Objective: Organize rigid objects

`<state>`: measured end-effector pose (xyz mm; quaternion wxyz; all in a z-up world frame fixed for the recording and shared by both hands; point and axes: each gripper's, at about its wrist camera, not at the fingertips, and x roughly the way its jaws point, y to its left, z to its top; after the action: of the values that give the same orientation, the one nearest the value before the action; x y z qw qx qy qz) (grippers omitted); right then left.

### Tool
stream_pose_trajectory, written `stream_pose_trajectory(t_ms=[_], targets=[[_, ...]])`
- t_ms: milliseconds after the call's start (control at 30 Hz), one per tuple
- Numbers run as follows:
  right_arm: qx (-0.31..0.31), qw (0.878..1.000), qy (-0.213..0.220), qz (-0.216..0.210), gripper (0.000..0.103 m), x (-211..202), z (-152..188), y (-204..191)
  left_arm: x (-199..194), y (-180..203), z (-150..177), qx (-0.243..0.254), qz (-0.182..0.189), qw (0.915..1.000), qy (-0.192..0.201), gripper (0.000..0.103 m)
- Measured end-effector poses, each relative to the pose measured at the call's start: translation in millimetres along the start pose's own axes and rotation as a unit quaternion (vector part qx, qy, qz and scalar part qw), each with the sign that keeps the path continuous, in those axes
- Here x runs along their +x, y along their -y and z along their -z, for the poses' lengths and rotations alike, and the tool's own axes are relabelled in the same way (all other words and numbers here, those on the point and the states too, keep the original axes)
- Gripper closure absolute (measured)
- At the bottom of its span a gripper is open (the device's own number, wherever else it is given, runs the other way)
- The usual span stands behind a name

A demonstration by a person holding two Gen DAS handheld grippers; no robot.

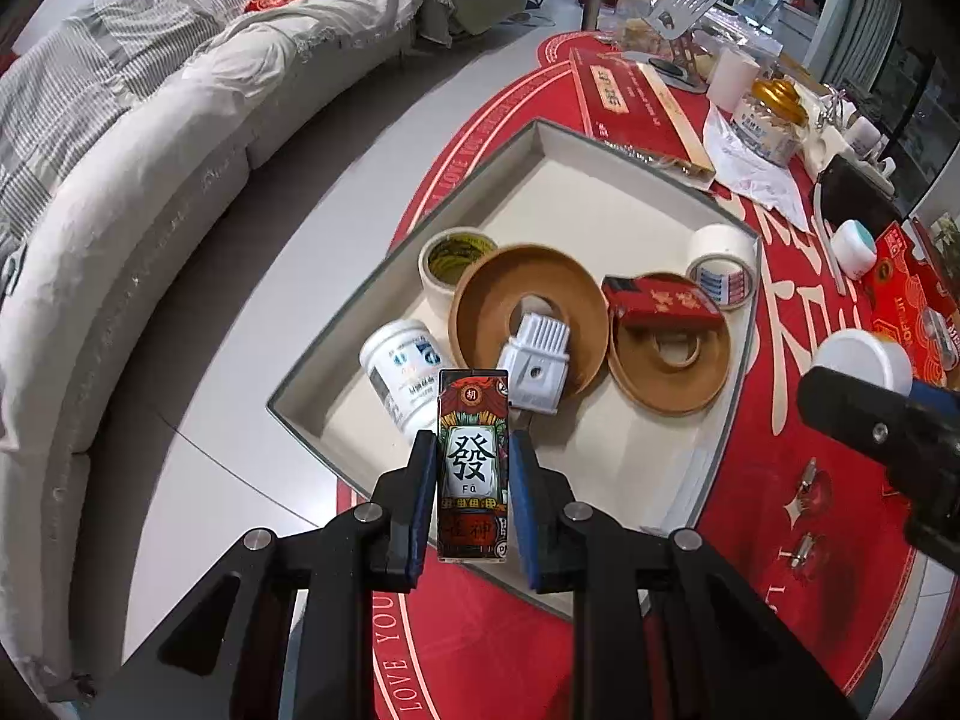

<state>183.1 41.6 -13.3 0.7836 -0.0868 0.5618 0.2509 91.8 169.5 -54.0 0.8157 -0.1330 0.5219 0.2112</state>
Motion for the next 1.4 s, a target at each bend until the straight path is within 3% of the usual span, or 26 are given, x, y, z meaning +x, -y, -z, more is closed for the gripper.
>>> stream_pose_trajectory(t_ms=[633, 1400], targets=[[0.005, 1.0, -0.019, 0.004, 0.037, 23.0, -1.7, 2.6, 16.8, 5.5, 0.7, 0.009, 0.004, 0.9998, -0.017, 0.077], [-0.036, 0.999, 0.008, 0.012, 0.037, 62.7, -62.4, -15.7, 33.0, 25.5, -41.3, 0.034, 0.001, 0.9993, 0.012, 0.077]])
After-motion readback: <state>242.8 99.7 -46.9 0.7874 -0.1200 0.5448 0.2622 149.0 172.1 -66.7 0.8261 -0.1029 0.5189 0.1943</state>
